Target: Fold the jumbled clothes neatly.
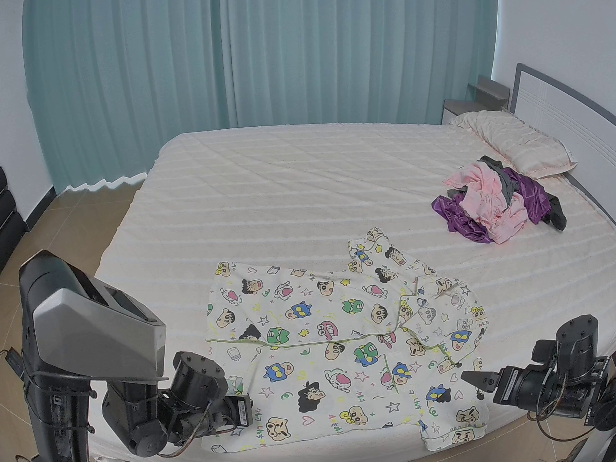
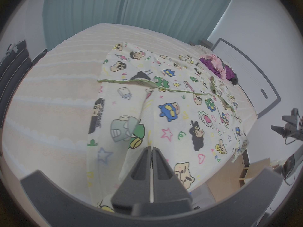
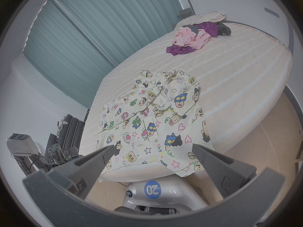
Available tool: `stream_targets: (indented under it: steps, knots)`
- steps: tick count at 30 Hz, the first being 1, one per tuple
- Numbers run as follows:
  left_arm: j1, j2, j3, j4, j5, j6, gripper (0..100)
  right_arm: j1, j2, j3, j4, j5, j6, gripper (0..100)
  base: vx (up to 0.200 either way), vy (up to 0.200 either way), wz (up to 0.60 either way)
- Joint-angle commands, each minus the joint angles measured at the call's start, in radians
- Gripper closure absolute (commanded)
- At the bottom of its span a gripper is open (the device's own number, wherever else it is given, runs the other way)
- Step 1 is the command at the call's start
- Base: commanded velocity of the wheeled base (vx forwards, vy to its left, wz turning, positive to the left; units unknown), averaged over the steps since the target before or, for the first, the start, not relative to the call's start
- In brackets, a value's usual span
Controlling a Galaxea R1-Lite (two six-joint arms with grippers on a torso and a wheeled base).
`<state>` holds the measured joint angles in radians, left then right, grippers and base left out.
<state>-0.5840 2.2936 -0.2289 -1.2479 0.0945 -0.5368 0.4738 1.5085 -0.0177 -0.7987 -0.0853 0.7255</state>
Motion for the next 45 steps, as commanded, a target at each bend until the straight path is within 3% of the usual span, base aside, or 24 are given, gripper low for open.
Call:
stream_targets:
  steps: [1,7,15,45]
  knots:
    - [-0.068,0.000,-0.007,0.001,0.016,0.001,100,0.002,0.002,0.018,0.000,0.001,0.000,0,0.000,0.000,0.00]
    - [-0.131,0.018,-0.018,0.007,0.031,0.011,100,0.002,0.002,0.016,0.000,0.001,0.000,0,0.000,0.000,0.00]
    - [-0.151,0.061,-0.027,0.002,0.044,0.049,100,0.003,0.002,0.018,0.032,0.004,-0.003,0,0.000,0.000,0.00]
    - [-0.266,0.102,-0.044,0.001,0.030,0.046,100,0.012,0.006,0.018,0.036,0.004,-0.001,0,0.000,0.000,0.00]
